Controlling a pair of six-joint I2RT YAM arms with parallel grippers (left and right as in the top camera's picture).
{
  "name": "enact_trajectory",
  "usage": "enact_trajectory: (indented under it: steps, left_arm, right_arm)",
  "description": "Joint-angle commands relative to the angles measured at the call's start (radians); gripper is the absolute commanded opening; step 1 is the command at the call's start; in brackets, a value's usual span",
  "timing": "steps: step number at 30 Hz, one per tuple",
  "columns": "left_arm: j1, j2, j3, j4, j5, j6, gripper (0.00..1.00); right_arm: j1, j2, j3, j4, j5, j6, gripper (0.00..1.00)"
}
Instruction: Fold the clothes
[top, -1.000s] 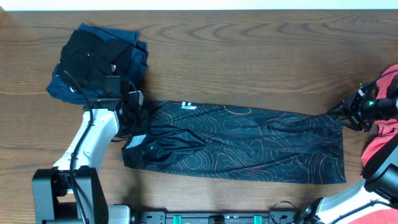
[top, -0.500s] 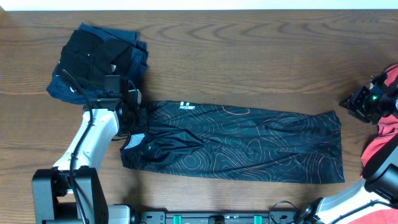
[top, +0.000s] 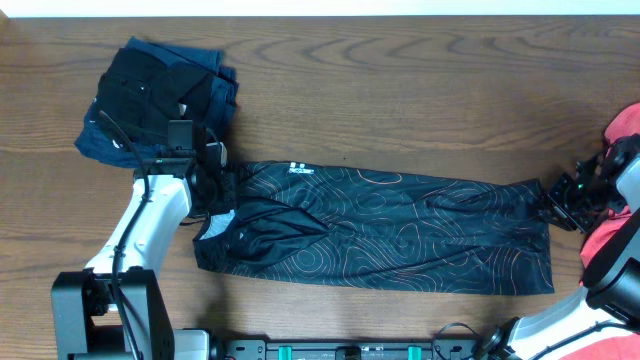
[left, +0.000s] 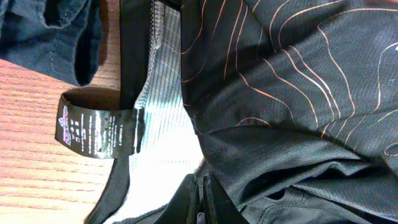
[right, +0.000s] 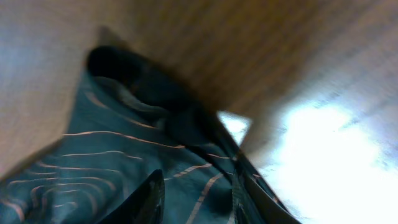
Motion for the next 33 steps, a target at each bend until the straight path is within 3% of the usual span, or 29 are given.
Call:
enact_trajectory:
  steps: [1,9,14,15,17,19,24,28,32,33]
  left_arm:
    - [0.005,-0.005,0.018,-0.002,-0.013,0.006,0.08]
    - [0.005,-0.005,0.018,0.002,-0.013,0.006,0.08]
    - [0.005,-0.005,0.018,0.002,-0.012,0.006,0.08]
    - [0.005,-0.005,0.018,0.002,-0.008,0.006,0.08]
    - [0.005,-0.005,0.018,0.002,0.003,0.005,0.17]
    - [0.005,-0.005,0.018,0.002,0.022,0.005,0.30]
    - [0.002,0.000,0.008,0.002,0.038,0.002,0.38]
    - [0.002,0.018,-0.010,0.005,0.053,0.002,0.39]
    - [0.002,0.047,-0.019,0.006,0.053,0.002,0.39]
    - [0.002,0.055,-0.020,0.010,0.062,0.002,0.40]
  right_arm:
    - [0.007,-0.018,-0.022,0.006,0.056,0.051,0.34]
    - [-0.017,-0.018,-0.041,0.144,0.094,0.104,0.05]
    - [-0.044,-0.020,-0.035,0.193,0.009,0.086,0.01]
    - [-0.048,-0.020,-0.032,0.186,0.009,0.072,0.03]
    - [-0.052,-0.020,-0.030,0.164,0.007,0.064,0.27]
    - [-0.053,-0.019,-0.031,0.126,-0.003,0.037,0.39]
    - [-0.037,-0.019,-0.050,0.071,-0.057,0.008,0.43]
    - [-0.021,-0.019,-0.076,0.077,-0.027,0.006,0.32]
    - [-0.021,-0.019,-0.093,0.114,-0.024,0.051,0.01]
    - [-0.021,-0.019,-0.093,0.126,-0.024,0.051,0.01]
